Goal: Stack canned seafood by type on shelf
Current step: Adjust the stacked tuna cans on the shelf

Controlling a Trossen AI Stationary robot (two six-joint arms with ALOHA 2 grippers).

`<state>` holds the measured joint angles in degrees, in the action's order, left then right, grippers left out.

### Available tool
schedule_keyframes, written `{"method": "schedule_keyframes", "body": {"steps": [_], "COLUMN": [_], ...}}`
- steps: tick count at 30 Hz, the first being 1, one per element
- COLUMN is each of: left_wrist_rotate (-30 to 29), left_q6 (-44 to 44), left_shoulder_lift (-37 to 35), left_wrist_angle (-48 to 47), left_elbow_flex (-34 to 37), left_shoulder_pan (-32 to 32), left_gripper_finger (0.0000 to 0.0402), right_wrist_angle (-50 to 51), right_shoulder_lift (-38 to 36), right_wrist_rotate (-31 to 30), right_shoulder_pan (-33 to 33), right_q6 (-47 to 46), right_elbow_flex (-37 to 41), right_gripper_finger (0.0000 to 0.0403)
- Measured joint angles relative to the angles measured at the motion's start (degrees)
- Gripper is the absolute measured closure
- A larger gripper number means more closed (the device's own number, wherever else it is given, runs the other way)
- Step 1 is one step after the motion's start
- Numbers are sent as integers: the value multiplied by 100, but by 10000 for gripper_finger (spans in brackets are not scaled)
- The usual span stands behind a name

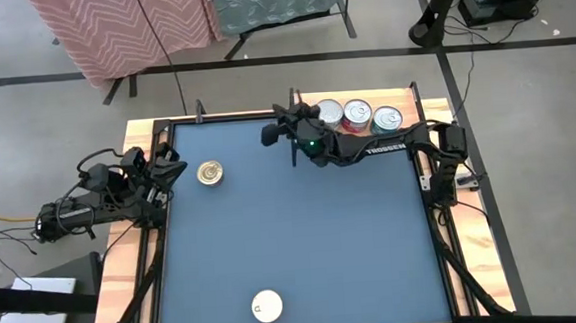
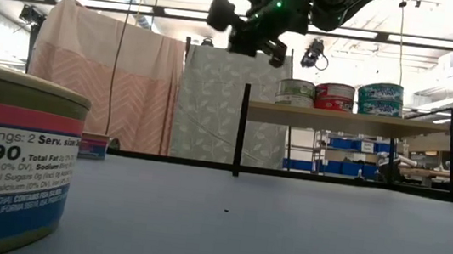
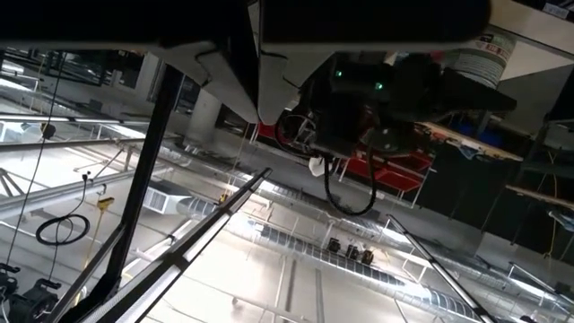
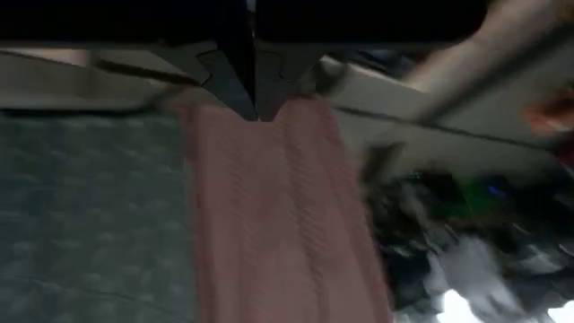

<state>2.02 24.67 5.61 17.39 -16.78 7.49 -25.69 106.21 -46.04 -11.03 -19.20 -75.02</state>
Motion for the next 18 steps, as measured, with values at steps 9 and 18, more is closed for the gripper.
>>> {"method": "schedule_keyframes", "body": {"steps": [9, 18], "left_wrist_rotate": [-2, -20], "left_q6": [186, 455], "left_shoulder_lift": [0, 0], "left_wrist_angle": [-7, 41], "left_elbow_flex": [0, 4], "left_shoulder_pan": [0, 0], "left_gripper_finger": [397, 397], "right_wrist_angle": [-836, -1510], "right_shoulder_lift": [62, 548], "right_wrist_rotate": [1518, 2637], "right_shoulder_pan": [-320, -758], "right_q6": [255, -782], "right_elbow_flex": [0, -16], "right_gripper_finger": [400, 401]}}
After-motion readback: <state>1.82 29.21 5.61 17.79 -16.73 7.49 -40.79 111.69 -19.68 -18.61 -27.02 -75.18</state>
